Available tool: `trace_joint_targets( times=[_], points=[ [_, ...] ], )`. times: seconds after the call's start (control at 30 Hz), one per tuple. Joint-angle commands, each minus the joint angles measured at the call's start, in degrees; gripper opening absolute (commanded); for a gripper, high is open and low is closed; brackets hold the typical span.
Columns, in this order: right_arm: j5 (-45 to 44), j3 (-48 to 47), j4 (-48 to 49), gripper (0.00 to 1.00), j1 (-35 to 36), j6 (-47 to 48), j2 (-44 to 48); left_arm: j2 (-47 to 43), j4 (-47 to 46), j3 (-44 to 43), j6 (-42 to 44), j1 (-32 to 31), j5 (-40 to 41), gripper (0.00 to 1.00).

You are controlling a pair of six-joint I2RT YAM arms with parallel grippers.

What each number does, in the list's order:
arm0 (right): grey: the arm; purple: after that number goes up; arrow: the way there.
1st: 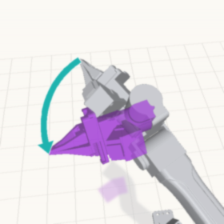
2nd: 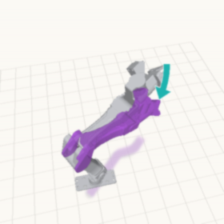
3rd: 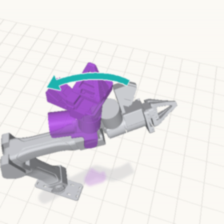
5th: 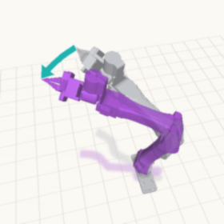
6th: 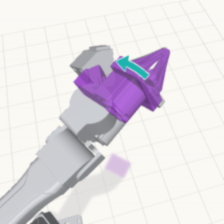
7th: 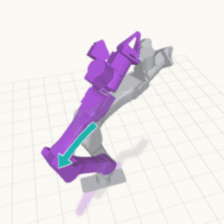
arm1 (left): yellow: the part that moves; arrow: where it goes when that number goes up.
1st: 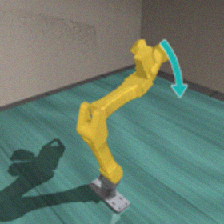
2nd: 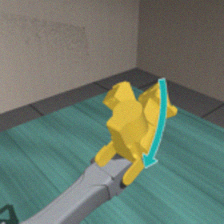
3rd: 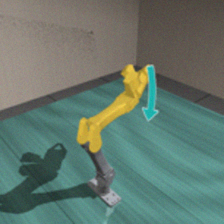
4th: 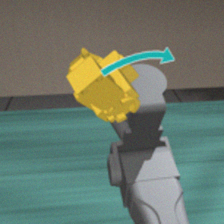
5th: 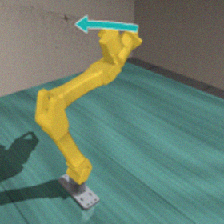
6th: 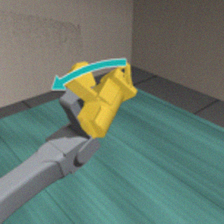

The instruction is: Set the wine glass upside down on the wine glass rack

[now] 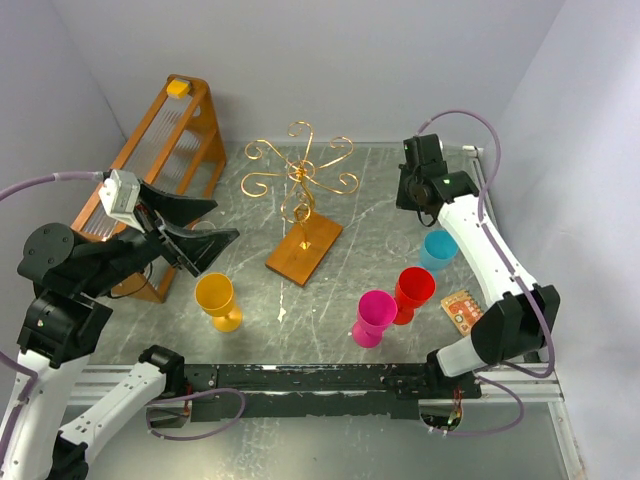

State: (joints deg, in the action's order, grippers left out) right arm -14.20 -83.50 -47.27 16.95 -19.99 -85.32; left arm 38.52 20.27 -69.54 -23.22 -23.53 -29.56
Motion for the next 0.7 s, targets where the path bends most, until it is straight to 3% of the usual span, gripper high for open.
trace_joint_targets(
  times=[0.0,0.3,0.53,0.67],
  points=[
    [-1.7,0.6,3.0,0.0,0.2,-2.3,3.8,0.4,-2.1,-0.3,-0.9,-0.5,0.5,0.96],
    [-0.2,1.8,8.7,0.0,0.3,-6.3,12.1,1.7,-5.8,-0.9,-6.4,-0.5,-0.8,0.96],
    [0.2,6.1,20.1,0.0,0.4,-11.2,23.8,7.1,-12.7,-2.2,-17.3,-0.5,-3.4,0.93],
    [1.0,7.2,24.7,0.0,0.3,-14.3,29.5,11.8,-22.2,-1.4,-26.7,-0.5,-6.3,0.88]
  ],
)
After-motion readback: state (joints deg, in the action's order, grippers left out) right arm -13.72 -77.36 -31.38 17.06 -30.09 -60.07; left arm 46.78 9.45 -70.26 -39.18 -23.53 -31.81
